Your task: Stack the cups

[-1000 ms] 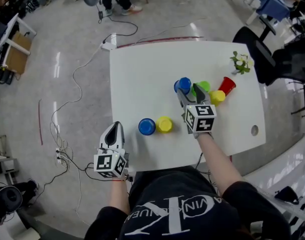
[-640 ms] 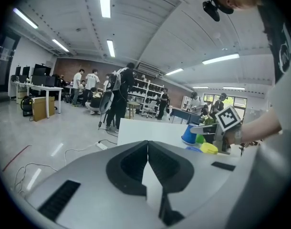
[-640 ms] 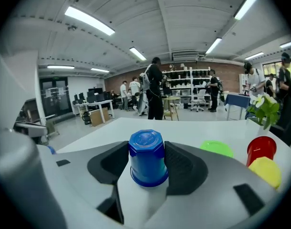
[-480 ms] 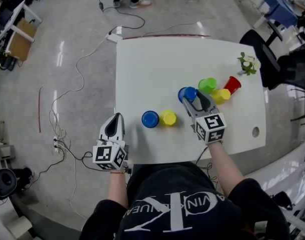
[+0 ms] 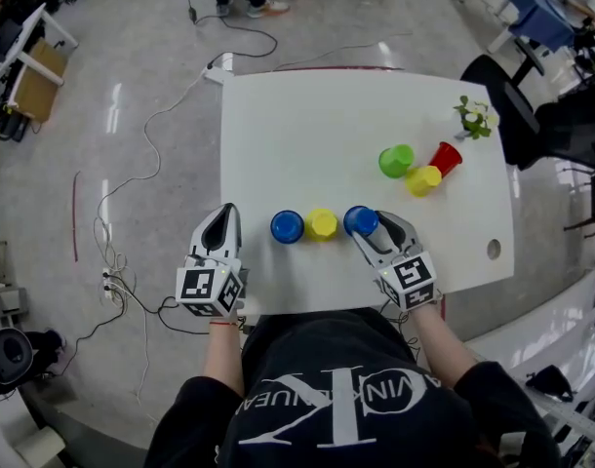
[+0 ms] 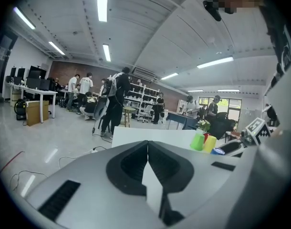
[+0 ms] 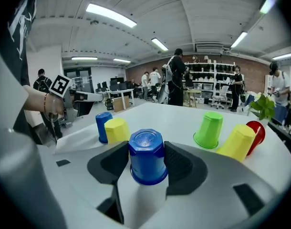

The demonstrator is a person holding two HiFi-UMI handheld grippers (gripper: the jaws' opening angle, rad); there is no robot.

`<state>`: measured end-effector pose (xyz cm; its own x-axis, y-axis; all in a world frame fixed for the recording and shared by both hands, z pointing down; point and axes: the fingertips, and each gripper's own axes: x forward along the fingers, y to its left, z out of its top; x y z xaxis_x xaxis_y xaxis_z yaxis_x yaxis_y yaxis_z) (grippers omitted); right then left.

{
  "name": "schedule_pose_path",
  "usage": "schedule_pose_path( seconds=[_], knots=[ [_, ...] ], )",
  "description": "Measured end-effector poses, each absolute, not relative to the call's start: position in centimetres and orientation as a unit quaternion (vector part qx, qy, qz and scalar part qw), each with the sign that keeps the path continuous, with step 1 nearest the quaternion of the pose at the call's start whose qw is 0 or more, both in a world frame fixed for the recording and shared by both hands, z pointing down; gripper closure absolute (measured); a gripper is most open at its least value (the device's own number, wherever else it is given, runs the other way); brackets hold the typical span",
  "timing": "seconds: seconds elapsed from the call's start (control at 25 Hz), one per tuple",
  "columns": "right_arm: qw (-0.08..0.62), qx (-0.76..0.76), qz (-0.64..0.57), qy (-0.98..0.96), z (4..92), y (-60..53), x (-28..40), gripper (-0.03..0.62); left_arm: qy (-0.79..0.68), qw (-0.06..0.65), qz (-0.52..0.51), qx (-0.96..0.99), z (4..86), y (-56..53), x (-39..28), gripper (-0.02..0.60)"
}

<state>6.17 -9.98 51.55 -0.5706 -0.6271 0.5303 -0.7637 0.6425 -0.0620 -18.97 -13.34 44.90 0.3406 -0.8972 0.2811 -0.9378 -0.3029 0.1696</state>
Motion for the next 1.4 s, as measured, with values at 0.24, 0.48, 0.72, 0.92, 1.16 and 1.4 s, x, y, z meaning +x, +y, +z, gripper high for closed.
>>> schedule_pose_path(
  seconds=[0.24,0.48,0.72,0.92,1.16,1.4],
  knots=[
    [0.236,0.39,0.145,-0.878,51.6,-9.4,5.7,0.352,-0.564,0.153,0.071,0.808,45.1,-13.3,-18.5,0.577],
    [0.236,0.382,0.146,-0.881,51.7,-9.0,5.5,0.35,-0.564,0.156,0.075,0.807,45.4,-12.9,-18.6,0.577],
    [0.196,0.374,0.173,-0.89,51.0,-9.0,5.0,0.328,-0.563,0.161,0.076,0.807,45.7,-12.7,-18.5,0.577],
    [0.123,0.368,0.196,-0.901,48.3,-9.4,5.9,0.284,-0.563,0.165,0.079,0.806,46.0,-12.4,-18.2,0.577],
    [0.113,0.472,0.177,-0.856,47.3,-12.9,12.1,0.289,-0.569,0.166,0.082,0.802,46.1,-12.1,-18.2,0.577],
    [0.15,0.572,0.158,-0.791,48.6,-15.8,19.3,0.289,-0.588,0.166,0.081,0.787,46.1,-11.7,-18.5,0.577]
  ],
)
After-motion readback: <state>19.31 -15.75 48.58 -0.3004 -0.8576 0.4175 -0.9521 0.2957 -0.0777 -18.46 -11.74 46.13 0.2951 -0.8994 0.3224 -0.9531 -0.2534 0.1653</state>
